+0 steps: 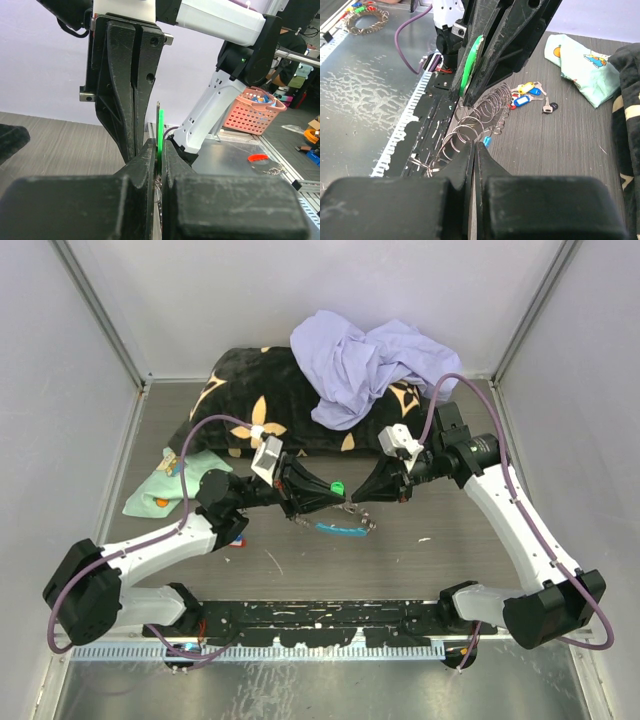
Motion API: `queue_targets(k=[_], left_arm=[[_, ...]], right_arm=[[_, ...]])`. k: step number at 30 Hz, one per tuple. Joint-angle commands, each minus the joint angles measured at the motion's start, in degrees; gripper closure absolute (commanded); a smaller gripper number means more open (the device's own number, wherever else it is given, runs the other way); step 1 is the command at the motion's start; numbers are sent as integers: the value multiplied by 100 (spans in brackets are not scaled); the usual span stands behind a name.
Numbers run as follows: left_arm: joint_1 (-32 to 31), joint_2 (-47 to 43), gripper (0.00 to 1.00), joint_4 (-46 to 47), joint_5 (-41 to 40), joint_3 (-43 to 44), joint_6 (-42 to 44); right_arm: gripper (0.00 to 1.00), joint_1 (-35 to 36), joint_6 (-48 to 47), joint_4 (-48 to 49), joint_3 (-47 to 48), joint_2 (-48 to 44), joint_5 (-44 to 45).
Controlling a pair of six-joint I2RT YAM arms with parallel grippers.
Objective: Remove the keys from the keyring
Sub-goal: Remove the key from the keyring.
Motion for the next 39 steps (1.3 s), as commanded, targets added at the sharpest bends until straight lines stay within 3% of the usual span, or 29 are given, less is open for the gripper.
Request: queue_targets(k=[1,7,15,20,27,33,39], left_arm=[[12,-186,100,384,-192,76,143],[-1,-482,100,-547,-641,148,409],[-370,-1155,100,-2495,-2555,152,1096],[-700,-1243,100,-3527,-3659,501,1406],[-940,-1089,100,-4009,-4421,806,1443],[-1145,-909,100,-4404,-4882,1136,1439],[-1415,-739,100,-5111,-5740,1648,1209]], right_arm=[[91,-17,151,171,46,-129,-274],[79,-13,11,-260,562,-94,37],[63,-11,256,-669,1135,-184,763],[61,-11,280,-815,1249,-213,798],[59,-11,312,-772,1022,-248,641],[61,13,816,-214,707,-294,860],[63,203,1613,718,442,-231,1745]])
